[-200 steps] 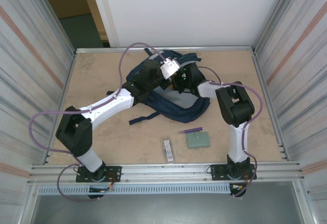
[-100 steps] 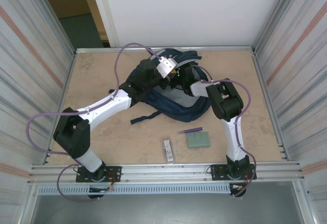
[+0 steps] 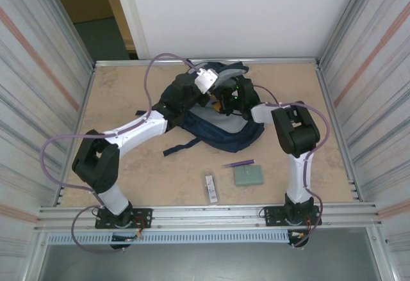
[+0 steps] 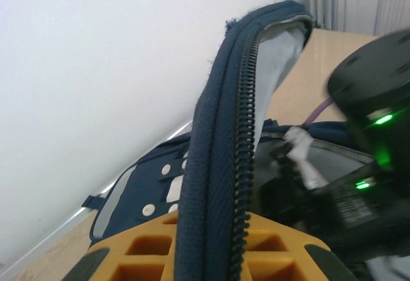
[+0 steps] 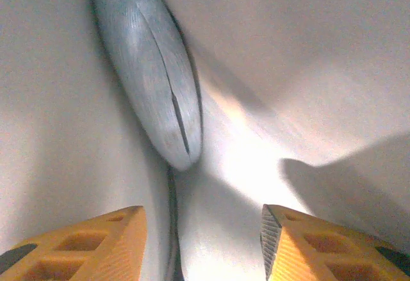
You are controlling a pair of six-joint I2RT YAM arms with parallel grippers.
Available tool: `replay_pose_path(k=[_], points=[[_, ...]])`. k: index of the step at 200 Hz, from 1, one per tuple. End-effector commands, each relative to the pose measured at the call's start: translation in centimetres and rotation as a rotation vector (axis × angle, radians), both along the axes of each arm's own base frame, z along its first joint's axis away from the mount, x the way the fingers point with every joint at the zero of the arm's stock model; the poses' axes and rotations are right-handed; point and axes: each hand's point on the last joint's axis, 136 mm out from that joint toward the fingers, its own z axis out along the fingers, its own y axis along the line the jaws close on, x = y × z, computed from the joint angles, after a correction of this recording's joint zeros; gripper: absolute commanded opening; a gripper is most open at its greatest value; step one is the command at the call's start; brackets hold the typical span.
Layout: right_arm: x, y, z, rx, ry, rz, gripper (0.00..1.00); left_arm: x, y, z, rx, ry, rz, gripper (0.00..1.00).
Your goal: Pack the student bag
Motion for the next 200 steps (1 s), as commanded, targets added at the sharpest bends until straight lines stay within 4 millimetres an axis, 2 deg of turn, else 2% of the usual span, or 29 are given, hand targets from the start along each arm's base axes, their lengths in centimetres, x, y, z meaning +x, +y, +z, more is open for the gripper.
replay_pose_path(k=[1,48,73,94,110,133,160,181,200], points=[[-3.5,-0.1,3.1,-0.052,-0.063,0.143,0.52,2.2,1.0,2.9,-0.016,-0.106,0.076,0.0],[-9.7,-1.9,3.2,-0.267,-0.101,0.354,0.58,3.6,2.0,0.8,0.011,-0.069,0.12,0.0],[-12.6,-4.4,3.4,-0.416,-0.137,0.413,0.6,3.6,3.0,0.2,-0.016,-0.034,0.118,0.01],[-15.3,-6.7,3.4,-0.603,-0.174,0.47,0.6,3.2,2.9,-0.5,-0.022,0.002,0.082,0.03],[-17.7,-7.2,3.9,-0.748,-0.243,0.556,0.61,3.0,2.7,-1.5,-0.004,0.04,0.063,0.04],[-21.6,-6.0,4.2,-0.898,-0.316,0.737,0.64,3.2,2.9,-2.7,-0.005,0.087,0.074,0.06],[-25.6,-4.7,2.8,-1.037,-0.264,0.89,0.66,3.7,4.1,-3.9,-0.033,0.132,0.112,0.07],[-28.8,-2.8,1.3,-1.084,-0.23,0.992,0.69,4.0,5.3,-3.8,-0.103,0.183,0.143,0.06],[-31.0,-1.4,0.0,-1.131,-0.189,1.034,0.76,4.2,6.2,-3.3,-0.163,0.207,0.15,0.06]])
